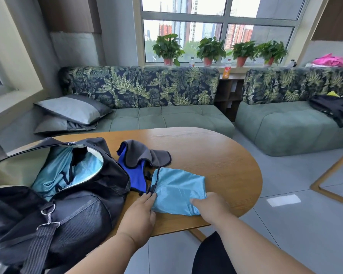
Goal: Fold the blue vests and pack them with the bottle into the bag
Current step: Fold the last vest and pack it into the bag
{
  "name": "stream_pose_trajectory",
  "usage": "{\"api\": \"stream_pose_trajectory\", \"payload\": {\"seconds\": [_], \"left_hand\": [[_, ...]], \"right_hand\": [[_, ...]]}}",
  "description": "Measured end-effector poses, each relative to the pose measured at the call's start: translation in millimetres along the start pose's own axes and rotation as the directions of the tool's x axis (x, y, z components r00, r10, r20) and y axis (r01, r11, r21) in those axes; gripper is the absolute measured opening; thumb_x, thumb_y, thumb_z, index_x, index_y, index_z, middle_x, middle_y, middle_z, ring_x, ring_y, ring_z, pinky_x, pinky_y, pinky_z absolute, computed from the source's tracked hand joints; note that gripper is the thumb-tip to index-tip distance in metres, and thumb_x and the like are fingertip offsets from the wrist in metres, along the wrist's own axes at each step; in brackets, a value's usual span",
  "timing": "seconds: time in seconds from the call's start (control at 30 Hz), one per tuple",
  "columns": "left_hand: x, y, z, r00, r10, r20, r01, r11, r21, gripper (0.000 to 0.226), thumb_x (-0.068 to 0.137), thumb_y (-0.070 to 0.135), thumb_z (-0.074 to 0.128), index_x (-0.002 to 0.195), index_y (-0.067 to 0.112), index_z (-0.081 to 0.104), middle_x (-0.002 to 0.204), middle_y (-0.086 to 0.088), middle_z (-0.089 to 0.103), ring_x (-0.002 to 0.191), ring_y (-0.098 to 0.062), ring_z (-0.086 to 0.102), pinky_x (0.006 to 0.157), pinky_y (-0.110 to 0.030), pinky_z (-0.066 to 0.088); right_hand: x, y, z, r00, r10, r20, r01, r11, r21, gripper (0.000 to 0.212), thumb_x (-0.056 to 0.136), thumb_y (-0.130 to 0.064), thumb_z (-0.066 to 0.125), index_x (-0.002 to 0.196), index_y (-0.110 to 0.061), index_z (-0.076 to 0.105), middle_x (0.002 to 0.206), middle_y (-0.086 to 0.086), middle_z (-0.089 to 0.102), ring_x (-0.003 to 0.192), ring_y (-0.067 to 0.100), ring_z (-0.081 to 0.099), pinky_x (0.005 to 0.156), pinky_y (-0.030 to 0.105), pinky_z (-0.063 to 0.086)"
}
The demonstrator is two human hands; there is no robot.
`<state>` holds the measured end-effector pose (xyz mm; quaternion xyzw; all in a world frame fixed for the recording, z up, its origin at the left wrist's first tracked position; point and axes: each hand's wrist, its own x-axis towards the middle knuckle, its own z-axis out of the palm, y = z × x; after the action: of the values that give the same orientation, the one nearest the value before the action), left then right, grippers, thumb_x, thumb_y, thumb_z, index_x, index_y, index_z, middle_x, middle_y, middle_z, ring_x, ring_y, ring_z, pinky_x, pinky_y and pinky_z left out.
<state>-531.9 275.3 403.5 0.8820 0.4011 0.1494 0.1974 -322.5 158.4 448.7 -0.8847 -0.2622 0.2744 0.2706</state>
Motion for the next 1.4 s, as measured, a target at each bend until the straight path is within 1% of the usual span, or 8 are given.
{"api": "stream_pose_trajectory", "payload": {"seconds": [0.1, 0.23, 0.5, 0.73, 0.97, 1.17, 1.3, 1.4], "left_hand": [[-1, -5, 2, 1.0, -0.012, -0.021, 0.011, 0.999, -0.039, 0.06, 0.106, 0.014, 0.042, 0.164, 0.026, 0.034, 0.17, 0.009, 0.03, 0.156, -0.008, 0.026, 0.114, -0.006, 0.002], [0, -6, 3, 0.997, -0.053, -0.054, 0.046, 0.991, -0.122, 0.058, 0.102, 0.009, 0.049, 0.158, 0.027, 0.047, 0.161, 0.01, 0.047, 0.146, -0.008, 0.044, 0.114, -0.007, 0.016], [3, -12, 5, 0.991, -0.099, -0.087, 0.077, 0.971, -0.225, 0.053, 0.1, 0.006, 0.056, 0.148, 0.03, 0.059, 0.143, 0.014, 0.062, 0.129, -0.006, 0.058, 0.102, 0.003, 0.021], [6, -16, 11, 0.976, -0.125, -0.176, 0.072, 0.957, -0.282, 0.048, 0.096, 0.003, 0.061, 0.138, 0.025, 0.068, 0.126, 0.01, 0.067, 0.115, -0.007, 0.062, 0.107, -0.016, 0.043], [4, -16, 8, 0.976, -0.141, -0.164, 0.08, 0.94, -0.331, 0.039, 0.095, 0.019, 0.067, 0.131, 0.031, 0.065, 0.112, 0.02, 0.06, 0.105, 0.001, 0.06, 0.103, -0.026, 0.051], [0, -15, 8, 0.966, -0.174, -0.191, 0.084, 0.91, -0.407, 0.071, 0.087, 0.029, 0.08, 0.149, 0.027, 0.047, 0.131, 0.017, 0.048, 0.12, -0.001, 0.054, 0.111, -0.023, 0.042], [-3, -19, 11, 0.966, -0.075, -0.247, -0.015, 0.939, -0.343, 0.099, 0.078, 0.03, 0.085, 0.16, 0.025, 0.03, 0.155, 0.012, 0.027, 0.15, -0.01, 0.029, 0.127, -0.025, 0.018], [-6, -20, 7, 0.985, 0.037, -0.171, -0.071, 0.978, -0.196, 0.09, 0.082, 0.03, 0.075, 0.161, 0.036, 0.032, 0.163, 0.006, 0.021, 0.155, -0.014, 0.017, 0.125, -0.022, 0.01]], "right_hand": [[0, -5, -8, 0.994, 0.017, 0.109, -0.057, 0.926, 0.373, 0.016, 0.095, -0.028, 0.07, 0.102, -0.013, 0.073, 0.089, -0.001, 0.074, 0.075, 0.012, 0.067, 0.055, 0.023, 0.047], [-5, -10, -14, 0.928, 0.109, 0.357, -0.332, 0.681, 0.653, 0.017, 0.096, -0.019, 0.072, 0.112, -0.014, 0.066, 0.106, 0.011, 0.075, 0.099, 0.029, 0.072, 0.083, 0.041, 0.061], [2, -7, -7, 0.919, 0.107, 0.379, -0.369, 0.572, 0.732, 0.028, 0.096, 0.002, 0.069, 0.12, -0.01, 0.063, 0.108, 0.014, 0.072, 0.095, 0.026, 0.07, 0.072, 0.034, 0.059], [21, -31, -33, 0.952, -0.017, 0.305, -0.237, 0.59, 0.772, 0.034, 0.094, 0.01, 0.065, 0.118, -0.013, 0.065, 0.107, 0.014, 0.076, 0.09, 0.025, 0.073, 0.069, 0.032, 0.059], [47, -111, -110, 0.893, -0.447, -0.053, 0.45, 0.88, 0.155, 0.024, 0.084, 0.005, 0.074, 0.102, -0.01, 0.071, 0.101, 0.016, 0.077, 0.092, 0.032, 0.075, 0.079, 0.042, 0.06], [-4, -138, -113, 0.665, -0.737, 0.123, 0.628, 0.463, -0.625, 0.026, 0.085, -0.002, 0.06, 0.082, -0.028, 0.057, 0.075, -0.006, 0.054, 0.073, 0.022, 0.056, 0.057, 0.03, 0.029], [-22, -78, -34, 0.557, -0.684, 0.471, 0.714, 0.105, -0.692, 0.03, 0.086, 0.002, 0.055, 0.1, -0.021, 0.07, 0.1, 0.006, 0.07, 0.097, 0.034, 0.066, 0.07, 0.034, 0.037], [-25, -19, 15, 0.514, -0.691, 0.508, 0.756, 0.085, -0.649, 0.031, 0.08, 0.0, 0.059, 0.101, -0.022, 0.062, 0.1, 0.007, 0.065, 0.091, 0.033, 0.063, 0.072, 0.041, 0.043]]}}
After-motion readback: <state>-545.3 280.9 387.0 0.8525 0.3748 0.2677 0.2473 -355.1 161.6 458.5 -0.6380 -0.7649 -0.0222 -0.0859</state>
